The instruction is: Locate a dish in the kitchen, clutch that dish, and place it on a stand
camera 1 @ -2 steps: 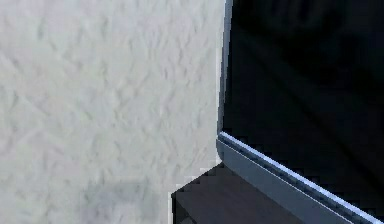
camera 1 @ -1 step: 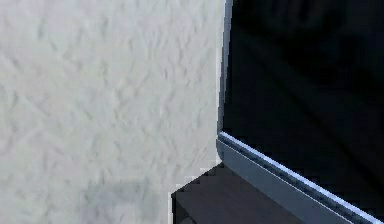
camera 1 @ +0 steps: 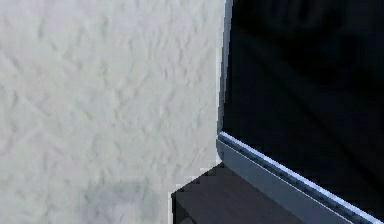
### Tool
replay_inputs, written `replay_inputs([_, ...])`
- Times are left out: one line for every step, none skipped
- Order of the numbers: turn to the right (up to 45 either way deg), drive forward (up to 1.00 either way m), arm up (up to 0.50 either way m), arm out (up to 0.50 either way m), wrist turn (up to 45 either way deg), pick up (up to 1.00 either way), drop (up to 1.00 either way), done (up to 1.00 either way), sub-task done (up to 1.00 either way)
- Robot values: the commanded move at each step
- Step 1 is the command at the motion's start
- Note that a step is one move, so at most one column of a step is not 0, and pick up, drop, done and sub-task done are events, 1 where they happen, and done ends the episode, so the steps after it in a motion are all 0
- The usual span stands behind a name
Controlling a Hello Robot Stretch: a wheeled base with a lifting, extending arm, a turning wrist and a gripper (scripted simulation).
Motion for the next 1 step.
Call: replay_inputs([0.0,0.0,0.0,0.28,0.0,0.0,0.0,0.0,0.0])
